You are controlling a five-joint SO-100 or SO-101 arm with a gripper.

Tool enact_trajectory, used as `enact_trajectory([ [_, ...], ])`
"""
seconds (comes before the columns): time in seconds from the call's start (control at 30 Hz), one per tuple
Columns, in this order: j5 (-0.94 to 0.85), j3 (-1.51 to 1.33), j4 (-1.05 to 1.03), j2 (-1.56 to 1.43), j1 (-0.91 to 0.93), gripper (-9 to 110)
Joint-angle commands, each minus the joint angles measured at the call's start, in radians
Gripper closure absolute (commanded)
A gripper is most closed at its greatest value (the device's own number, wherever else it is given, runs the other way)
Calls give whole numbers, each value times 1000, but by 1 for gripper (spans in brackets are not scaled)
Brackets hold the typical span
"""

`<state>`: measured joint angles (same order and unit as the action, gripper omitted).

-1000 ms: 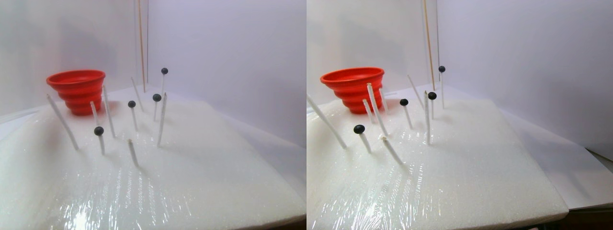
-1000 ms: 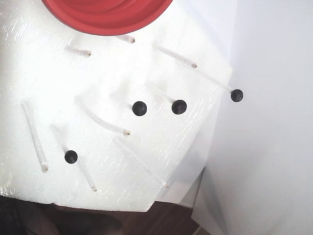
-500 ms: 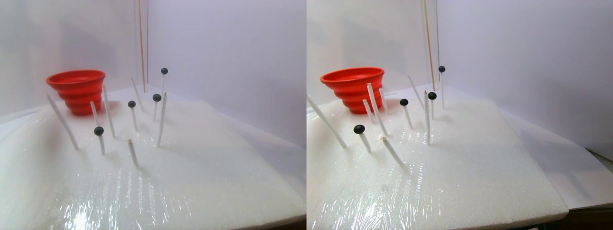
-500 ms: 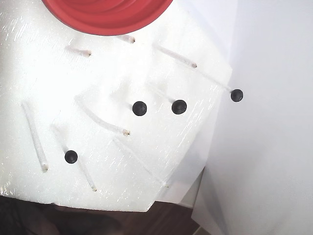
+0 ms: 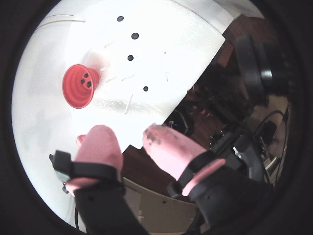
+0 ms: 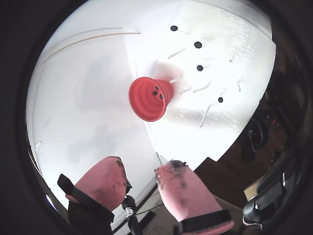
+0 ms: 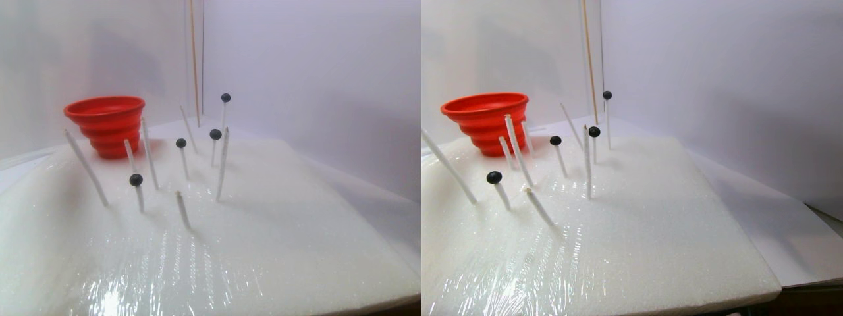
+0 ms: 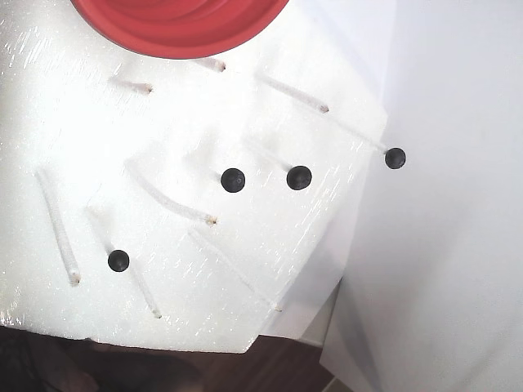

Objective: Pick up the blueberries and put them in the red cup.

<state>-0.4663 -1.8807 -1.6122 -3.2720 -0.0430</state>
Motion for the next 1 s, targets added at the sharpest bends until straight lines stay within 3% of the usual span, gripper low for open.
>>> enact_trajectory([
  [0.0,-100,15,21,51,9,89],
  [0.6,-499,-141,149,199,110,88],
  [0.97,-655,-265,255,238,98,88],
])
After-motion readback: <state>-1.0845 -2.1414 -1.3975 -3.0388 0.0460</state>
